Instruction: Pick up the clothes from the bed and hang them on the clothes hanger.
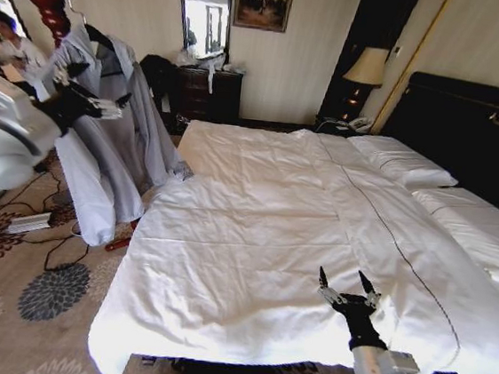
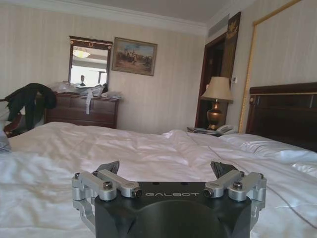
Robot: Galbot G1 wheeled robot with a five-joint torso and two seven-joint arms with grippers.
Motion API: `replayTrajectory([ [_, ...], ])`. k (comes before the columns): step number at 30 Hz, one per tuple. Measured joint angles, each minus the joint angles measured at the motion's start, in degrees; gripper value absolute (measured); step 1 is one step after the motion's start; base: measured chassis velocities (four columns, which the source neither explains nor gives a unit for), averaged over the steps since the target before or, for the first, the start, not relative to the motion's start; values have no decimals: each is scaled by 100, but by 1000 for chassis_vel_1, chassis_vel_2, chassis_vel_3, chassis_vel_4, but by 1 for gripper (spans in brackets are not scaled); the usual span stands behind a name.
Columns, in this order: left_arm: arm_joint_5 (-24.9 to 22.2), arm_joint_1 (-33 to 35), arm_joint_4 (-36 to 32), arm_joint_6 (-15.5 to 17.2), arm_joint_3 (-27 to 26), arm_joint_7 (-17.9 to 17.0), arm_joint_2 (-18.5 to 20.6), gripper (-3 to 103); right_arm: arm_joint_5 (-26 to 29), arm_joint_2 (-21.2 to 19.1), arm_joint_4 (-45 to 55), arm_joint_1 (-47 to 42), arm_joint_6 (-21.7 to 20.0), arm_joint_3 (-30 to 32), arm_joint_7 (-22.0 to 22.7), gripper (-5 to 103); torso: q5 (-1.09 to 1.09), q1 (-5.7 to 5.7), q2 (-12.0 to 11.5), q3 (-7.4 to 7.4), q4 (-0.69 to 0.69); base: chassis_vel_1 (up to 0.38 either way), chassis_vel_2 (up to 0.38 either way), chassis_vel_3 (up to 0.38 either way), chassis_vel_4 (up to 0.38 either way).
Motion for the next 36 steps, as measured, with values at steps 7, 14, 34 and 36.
replayTrajectory([
  [7,295,2539,-360,134,-2212,-135,-736,100,-64,101,112,-87,27,152,-13,100,4,-1,0,-1,14,0,0,0,0],
  [14,1107,5507,-1108,-5,-4309,84,-1916,100,-123,129,46,-115,22,128,-13,100,0,-2,0,-1,13,0,0,0,0],
  [34,3317,7665,-1853,-1223,-4373,900,-4495,100,-377,219,-287,-62,266,-122,-194,100,2,-2,1,-2,10,0,0,0,0],
  [36,3486,7908,-1937,-1329,-4381,983,-4720,100,-435,217,-329,-50,314,-123,-225,100,3,-2,0,-2,9,0,0,0,0],
])
